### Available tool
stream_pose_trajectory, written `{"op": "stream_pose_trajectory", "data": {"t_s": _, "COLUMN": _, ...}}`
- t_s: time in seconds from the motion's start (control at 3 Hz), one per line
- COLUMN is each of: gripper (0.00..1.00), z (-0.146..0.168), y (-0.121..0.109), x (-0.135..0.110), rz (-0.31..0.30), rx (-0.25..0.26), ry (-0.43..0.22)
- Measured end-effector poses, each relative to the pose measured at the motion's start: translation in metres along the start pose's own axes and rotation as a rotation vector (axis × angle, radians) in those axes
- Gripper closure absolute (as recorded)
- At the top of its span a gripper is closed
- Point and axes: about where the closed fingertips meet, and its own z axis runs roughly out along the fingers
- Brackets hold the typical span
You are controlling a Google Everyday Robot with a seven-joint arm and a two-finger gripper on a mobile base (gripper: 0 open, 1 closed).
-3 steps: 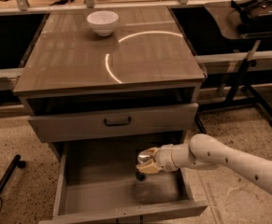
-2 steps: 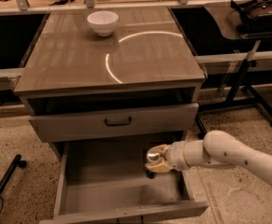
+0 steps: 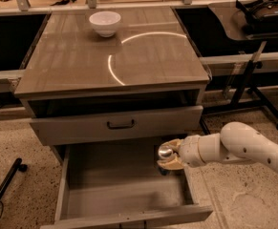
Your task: Pick redbull can from middle drawer and place on counter
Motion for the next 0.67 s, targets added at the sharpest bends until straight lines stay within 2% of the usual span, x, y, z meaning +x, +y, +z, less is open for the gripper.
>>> {"op": "stream_pose_trajectory", "data": {"t_s": 0.33, "gripper": 1.0, "z": -0.027, "y": -0.006, "x": -0.03, "rz": -0.078, "rx": 0.033, "ry": 0.081}}
{"op": "stream_pose_trajectory", "data": {"t_s": 0.67, "gripper": 1.0, "z": -0.067, "y": -0.018, "x": -0.072, "rz": -0.174, "rx": 0.084, "ry": 0.183}}
